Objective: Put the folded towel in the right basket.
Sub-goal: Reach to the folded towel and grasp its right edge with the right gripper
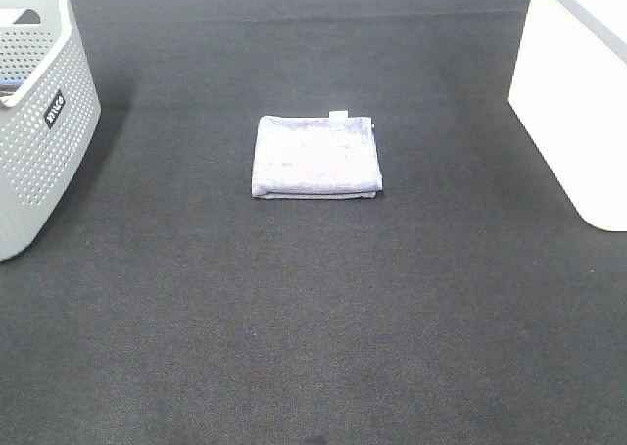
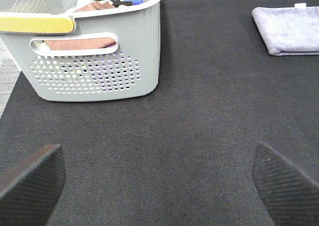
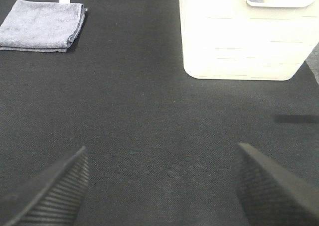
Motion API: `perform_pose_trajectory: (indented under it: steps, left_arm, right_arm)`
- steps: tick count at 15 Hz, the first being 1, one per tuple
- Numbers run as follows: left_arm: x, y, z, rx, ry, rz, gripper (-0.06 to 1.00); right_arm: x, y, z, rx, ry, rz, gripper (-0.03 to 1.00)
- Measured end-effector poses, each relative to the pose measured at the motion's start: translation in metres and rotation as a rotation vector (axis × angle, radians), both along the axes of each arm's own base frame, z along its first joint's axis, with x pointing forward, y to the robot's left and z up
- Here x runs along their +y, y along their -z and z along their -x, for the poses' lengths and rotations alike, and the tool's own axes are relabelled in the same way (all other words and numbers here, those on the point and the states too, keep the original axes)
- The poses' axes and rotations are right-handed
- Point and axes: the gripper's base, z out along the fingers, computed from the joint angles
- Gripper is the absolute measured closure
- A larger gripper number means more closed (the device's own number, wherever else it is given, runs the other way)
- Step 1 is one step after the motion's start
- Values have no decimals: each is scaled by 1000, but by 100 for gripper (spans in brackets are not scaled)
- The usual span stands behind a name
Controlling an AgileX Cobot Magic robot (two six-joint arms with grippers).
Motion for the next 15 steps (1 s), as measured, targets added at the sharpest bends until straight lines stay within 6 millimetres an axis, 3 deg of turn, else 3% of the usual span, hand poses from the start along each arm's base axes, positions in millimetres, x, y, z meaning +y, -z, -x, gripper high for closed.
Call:
perform_pose_trajectory:
  steps: [15]
  left_arm:
    - [0,0,0,0,0,0,-3]
  right_arm:
    - [0,0,0,0,0,0,21]
